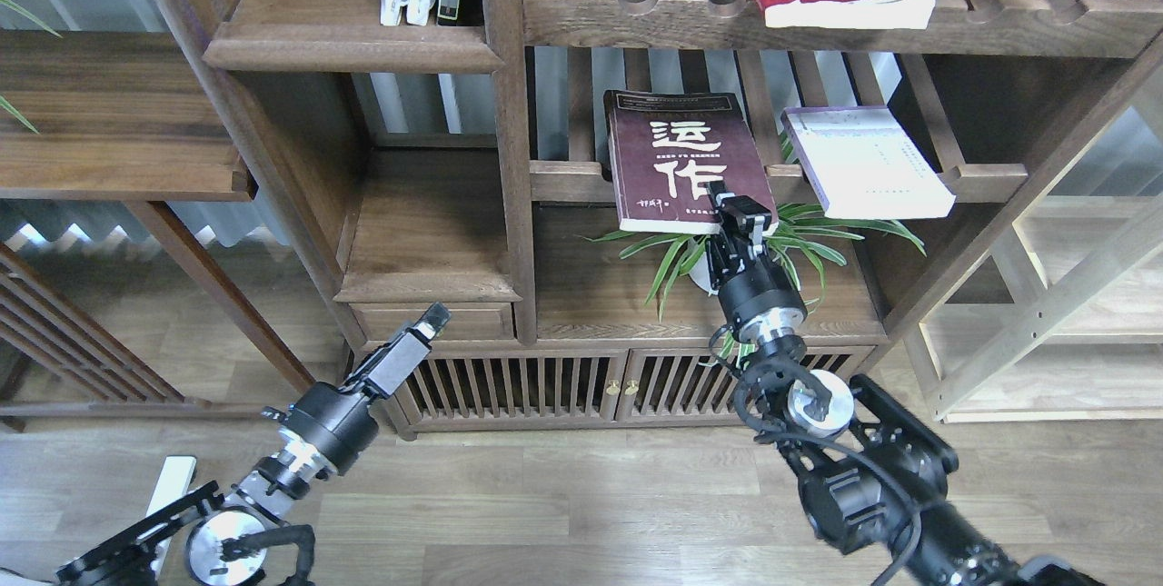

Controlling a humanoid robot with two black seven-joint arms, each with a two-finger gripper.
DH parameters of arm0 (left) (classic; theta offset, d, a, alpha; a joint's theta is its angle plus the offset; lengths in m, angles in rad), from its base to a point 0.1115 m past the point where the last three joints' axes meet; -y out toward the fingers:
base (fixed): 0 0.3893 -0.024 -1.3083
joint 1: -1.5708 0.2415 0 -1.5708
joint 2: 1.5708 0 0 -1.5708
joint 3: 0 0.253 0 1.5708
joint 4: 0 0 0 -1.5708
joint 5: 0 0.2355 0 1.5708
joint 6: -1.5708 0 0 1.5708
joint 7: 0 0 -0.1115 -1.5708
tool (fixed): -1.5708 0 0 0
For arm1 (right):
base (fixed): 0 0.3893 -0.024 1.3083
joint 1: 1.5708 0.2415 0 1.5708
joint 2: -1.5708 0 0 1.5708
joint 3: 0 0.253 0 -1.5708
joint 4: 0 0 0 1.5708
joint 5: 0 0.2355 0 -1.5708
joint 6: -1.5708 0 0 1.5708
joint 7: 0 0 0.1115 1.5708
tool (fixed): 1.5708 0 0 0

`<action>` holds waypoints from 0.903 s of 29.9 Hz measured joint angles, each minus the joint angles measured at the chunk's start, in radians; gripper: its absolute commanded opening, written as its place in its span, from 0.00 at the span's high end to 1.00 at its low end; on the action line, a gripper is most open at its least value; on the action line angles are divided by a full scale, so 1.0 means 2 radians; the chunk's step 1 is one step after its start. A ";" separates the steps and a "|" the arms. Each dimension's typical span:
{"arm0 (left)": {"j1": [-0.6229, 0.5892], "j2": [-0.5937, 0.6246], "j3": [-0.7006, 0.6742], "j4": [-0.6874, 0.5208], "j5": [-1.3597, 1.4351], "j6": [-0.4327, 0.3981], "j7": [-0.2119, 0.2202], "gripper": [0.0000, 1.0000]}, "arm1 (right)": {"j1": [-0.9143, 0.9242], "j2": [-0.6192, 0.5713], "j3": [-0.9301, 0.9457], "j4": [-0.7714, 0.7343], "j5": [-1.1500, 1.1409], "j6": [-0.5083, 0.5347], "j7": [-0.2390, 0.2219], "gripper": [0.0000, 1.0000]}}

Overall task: Organize books on shelf
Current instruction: 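Tilt the dark red book out of the shelf with the right gripper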

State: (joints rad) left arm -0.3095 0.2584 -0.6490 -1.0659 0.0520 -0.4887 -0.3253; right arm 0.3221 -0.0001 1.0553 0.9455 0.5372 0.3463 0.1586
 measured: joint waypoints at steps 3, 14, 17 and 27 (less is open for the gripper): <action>-0.003 0.000 -0.012 0.015 0.000 0.000 0.000 0.01 | -0.017 0.000 -0.012 0.046 0.008 0.001 0.000 0.96; -0.015 -0.001 -0.049 0.051 -0.006 0.000 -0.005 0.01 | -0.094 0.000 -0.021 0.142 0.009 0.020 -0.001 0.96; -0.017 -0.005 -0.049 0.053 -0.014 0.000 -0.005 0.01 | -0.109 0.000 -0.021 0.157 0.009 0.033 -0.002 0.96; -0.029 -0.025 -0.043 0.072 -0.054 0.000 0.001 0.01 | -0.149 -0.015 -0.064 0.187 0.009 0.070 -0.004 0.96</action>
State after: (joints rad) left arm -0.3676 0.2087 -0.7345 -0.9209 -0.0550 -0.4887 -0.3238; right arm 0.0242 -0.0295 0.9273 1.3186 0.5560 0.4868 0.1513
